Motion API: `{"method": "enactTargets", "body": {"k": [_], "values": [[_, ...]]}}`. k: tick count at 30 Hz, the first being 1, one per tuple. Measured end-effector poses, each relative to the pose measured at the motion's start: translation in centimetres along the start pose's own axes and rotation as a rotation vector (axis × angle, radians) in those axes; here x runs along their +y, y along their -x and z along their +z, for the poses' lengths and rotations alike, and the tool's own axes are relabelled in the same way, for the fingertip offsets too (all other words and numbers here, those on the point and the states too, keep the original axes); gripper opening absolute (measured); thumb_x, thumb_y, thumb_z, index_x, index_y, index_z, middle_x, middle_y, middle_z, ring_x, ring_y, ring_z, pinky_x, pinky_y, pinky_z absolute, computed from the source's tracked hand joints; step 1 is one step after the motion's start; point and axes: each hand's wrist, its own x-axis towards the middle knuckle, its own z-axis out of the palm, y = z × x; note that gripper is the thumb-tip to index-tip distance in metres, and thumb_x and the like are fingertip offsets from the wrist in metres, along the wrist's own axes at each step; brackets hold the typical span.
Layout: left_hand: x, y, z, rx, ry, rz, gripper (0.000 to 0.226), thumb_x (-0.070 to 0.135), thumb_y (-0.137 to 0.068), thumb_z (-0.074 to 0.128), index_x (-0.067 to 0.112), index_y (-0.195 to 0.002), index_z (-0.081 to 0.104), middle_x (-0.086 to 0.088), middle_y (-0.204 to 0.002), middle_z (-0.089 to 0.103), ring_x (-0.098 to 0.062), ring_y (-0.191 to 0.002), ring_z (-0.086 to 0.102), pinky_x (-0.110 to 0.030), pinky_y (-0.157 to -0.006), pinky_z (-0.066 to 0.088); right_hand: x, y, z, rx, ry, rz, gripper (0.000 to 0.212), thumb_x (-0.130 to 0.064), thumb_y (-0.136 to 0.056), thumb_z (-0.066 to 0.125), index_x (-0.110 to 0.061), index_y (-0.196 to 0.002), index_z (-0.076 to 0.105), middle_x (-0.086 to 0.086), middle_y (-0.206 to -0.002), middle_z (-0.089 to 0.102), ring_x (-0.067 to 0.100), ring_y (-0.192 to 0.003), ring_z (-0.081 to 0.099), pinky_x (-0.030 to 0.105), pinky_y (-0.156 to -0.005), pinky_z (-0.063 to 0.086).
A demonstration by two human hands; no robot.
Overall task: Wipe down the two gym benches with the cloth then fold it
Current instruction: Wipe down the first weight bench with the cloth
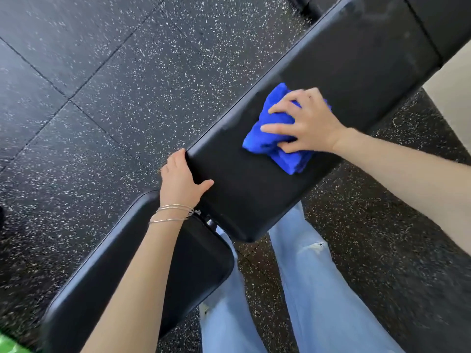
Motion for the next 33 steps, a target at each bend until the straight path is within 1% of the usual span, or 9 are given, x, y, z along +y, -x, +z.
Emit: {"method": "enactTargets", "body": {"k": [6, 8, 12, 15, 17, 22, 27, 29, 33], "values": [[-0.2, 0.3, 0.4, 0.015, 0.043, -0.001, 0.098, 0.031, -0.071, 0.079, 0.004, -0.145, 0.021, -0.01, -0.15, 0.028, -0.03, -0.138, 0.025, -0.036, -0.112, 0.02, -6.9, -5.7, 0.3, 0.057, -0.16, 0.962, 0.03, -0.044, -0.079, 0.056, -0.03, -0.103, 0.068, 0.007, -0.119, 0.057, 0.037, -0.106, 0.048, 0.041, -0.078, 0.037], [-0.4, 0.3, 0.5, 0.02, 0.074, 0.005, 0.098, 0.03, -0.071, 0.079, 0.004, -0.145, 0.02, -0.01, -0.151, 0.026, -0.029, -0.14, 0.023, -0.034, -0.113, 0.017, -9.7, -8.5, 0.4, 0.034, -0.196, 0.908, 0.031, -0.049, -0.079, 0.058, -0.03, -0.101, 0.069, 0.008, -0.118, 0.058, 0.038, -0.103, 0.049, 0.04, -0.074, 0.036], [-0.7, 0.7, 0.4, 0.026, 0.093, 0.005, 0.096, 0.026, -0.073, 0.077, 0.001, -0.146, 0.019, -0.012, -0.153, 0.023, -0.027, -0.142, 0.02, -0.031, -0.115, 0.013, -12.6, -11.5, 0.9, -0.128, -0.09, 0.556, 0.033, -0.05, -0.08, 0.051, -0.027, -0.098, 0.067, 0.006, -0.117, 0.059, 0.035, -0.104, 0.052, 0.042, -0.077, 0.037], [-0.7, 0.9, 0.1, 0.009, 0.091, 0.023, 0.095, 0.025, -0.074, 0.076, 0.0, -0.146, 0.019, -0.014, -0.154, 0.022, -0.027, -0.143, 0.019, -0.032, -0.116, 0.013, -9.4, -10.4, 0.3, -0.145, -0.067, 0.293, 0.03, -0.047, -0.075, 0.054, -0.026, -0.091, 0.068, 0.004, -0.105, 0.065, 0.031, -0.092, 0.059, 0.039, -0.072, 0.043], [-0.9, 0.8, -0.3, -0.01, 0.075, 0.045, 0.093, 0.024, -0.075, 0.076, -0.001, -0.146, 0.019, -0.015, -0.153, 0.022, -0.027, -0.143, 0.019, -0.033, -0.117, 0.014, -5.4, -9.2, 0.0, -0.115, -0.018, 0.227, 0.029, -0.044, -0.071, 0.056, -0.025, -0.09, 0.069, 0.005, -0.1, 0.066, 0.032, -0.087, 0.06, 0.039, -0.068, 0.044], [-0.6, 0.6, -0.7, -0.015, 0.073, 0.012, 0.088, 0.027, -0.076, 0.075, 0.002, -0.144, 0.025, -0.014, -0.149, 0.029, -0.03, -0.138, 0.027, -0.037, -0.115, 0.019, 2.3, -5.3, -0.1, -0.079, 0.04, 0.793, 0.039, -0.05, -0.081, 0.046, -0.029, -0.111, 0.061, 0.004, -0.125, 0.052, 0.036, -0.113, 0.044, 0.043, -0.081, 0.035], [0.5, 0.1, -0.4, 0.002, 0.095, -0.067, 0.089, 0.034, -0.076, 0.074, 0.003, -0.144, 0.024, -0.012, -0.147, 0.032, -0.031, -0.136, 0.028, -0.036, -0.112, 0.019, -1.5, -6.1, 0.3, -0.018, 0.021, 1.138, 0.038, -0.051, -0.085, 0.042, -0.032, -0.115, 0.056, 0.002, -0.134, 0.045, 0.033, -0.121, 0.038, 0.042, -0.085, 0.031], [1.3, -0.2, -0.3, 0.006, 0.051, -0.07, 0.092, 0.036, -0.076, 0.073, 0.002, -0.145, 0.023, -0.014, -0.148, 0.031, -0.032, -0.136, 0.027, -0.038, -0.113, 0.018, -4.2, -6.6, 0.5, -0.024, 0.018, 1.026, 0.036, -0.049, -0.084, 0.044, -0.032, -0.112, 0.059, 0.005, -0.132, 0.049, 0.034, -0.119, 0.042, 0.042, -0.084, 0.032], [2.9, -1.0, -0.4, 0.014, -0.04, -0.073, 0.094, 0.039, -0.073, 0.074, 0.005, -0.145, 0.024, -0.014, -0.147, 0.032, -0.035, -0.133, 0.031, -0.044, -0.112, 0.025, -5.3, -5.5, 0.3, 0.027, 0.062, 0.403, 0.027, -0.037, -0.073, 0.058, -0.029, -0.097, 0.069, 0.007, -0.111, 0.066, 0.034, -0.098, 0.062, 0.041, -0.071, 0.044]]}}
